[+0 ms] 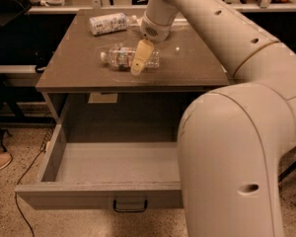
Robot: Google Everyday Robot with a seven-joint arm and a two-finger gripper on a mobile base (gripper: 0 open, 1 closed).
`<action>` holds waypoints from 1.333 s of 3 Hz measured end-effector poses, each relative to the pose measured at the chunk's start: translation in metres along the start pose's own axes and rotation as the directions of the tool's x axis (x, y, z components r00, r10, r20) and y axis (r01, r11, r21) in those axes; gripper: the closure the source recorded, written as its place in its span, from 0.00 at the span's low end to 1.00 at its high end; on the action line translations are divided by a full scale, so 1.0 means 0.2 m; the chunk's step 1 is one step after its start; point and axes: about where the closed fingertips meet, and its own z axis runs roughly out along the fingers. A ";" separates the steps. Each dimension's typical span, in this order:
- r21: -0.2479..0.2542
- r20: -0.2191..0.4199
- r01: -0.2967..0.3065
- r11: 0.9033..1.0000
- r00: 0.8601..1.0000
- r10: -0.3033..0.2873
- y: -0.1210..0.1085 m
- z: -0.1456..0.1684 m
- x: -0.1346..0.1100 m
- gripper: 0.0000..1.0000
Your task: Place water bottle into top drawer
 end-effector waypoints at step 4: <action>-0.076 0.064 0.036 0.996 0.997 -0.031 0.06 0.04 -0.08 0.65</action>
Offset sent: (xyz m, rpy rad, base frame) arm 0.0099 0.0465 -0.0324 -0.0031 0.0951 0.1013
